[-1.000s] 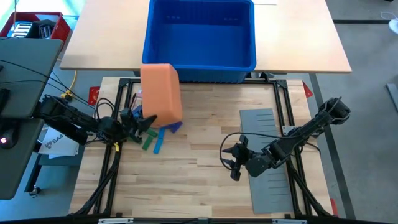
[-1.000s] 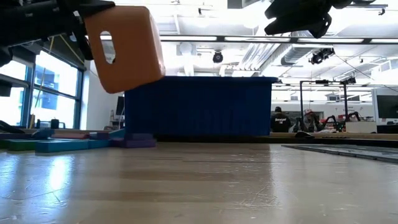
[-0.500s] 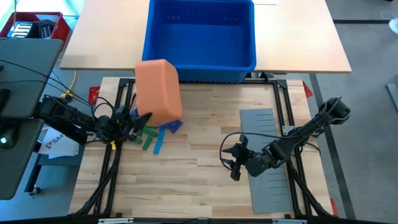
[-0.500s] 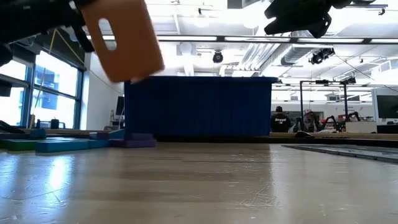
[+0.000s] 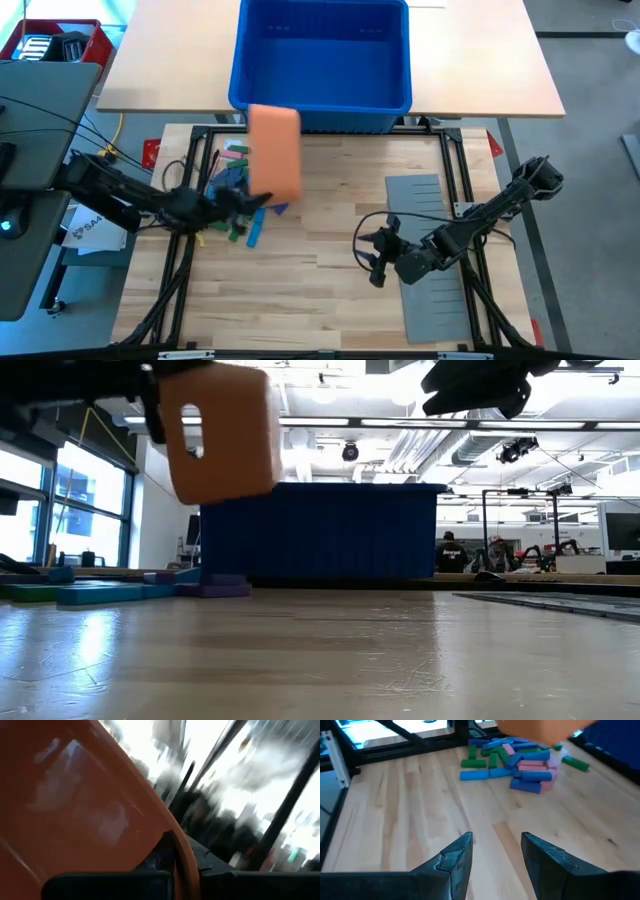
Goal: Sort blocks
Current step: Remove the blocks from the orange bin, then move the orange bin to the other table
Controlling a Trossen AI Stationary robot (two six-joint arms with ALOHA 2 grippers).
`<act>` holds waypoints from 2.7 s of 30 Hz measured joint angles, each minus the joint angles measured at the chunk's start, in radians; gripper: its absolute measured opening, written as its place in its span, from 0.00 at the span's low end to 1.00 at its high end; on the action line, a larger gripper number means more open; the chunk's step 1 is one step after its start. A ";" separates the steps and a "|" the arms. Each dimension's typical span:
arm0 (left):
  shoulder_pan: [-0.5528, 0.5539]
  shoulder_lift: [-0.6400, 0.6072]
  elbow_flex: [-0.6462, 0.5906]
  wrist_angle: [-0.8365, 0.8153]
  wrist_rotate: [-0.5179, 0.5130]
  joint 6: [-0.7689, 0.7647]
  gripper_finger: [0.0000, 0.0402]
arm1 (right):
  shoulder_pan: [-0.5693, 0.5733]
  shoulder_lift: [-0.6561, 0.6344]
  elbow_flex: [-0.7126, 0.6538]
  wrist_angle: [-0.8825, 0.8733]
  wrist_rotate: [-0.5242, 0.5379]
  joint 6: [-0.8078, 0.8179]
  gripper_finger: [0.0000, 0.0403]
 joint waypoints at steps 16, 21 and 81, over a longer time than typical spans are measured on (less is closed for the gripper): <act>-0.110 0.553 0.761 -1.111 0.072 -0.193 0.00 | 0.103 -0.161 0.000 -0.068 0.105 -0.016 0.41; -0.110 0.784 1.030 -1.403 0.137 -0.181 0.00 | 0.173 -0.243 0.000 -0.096 0.190 -0.018 0.41; -0.339 0.624 1.417 -1.783 -0.184 -0.122 0.57 | -0.369 0.101 0.000 -0.219 -0.686 -0.487 0.03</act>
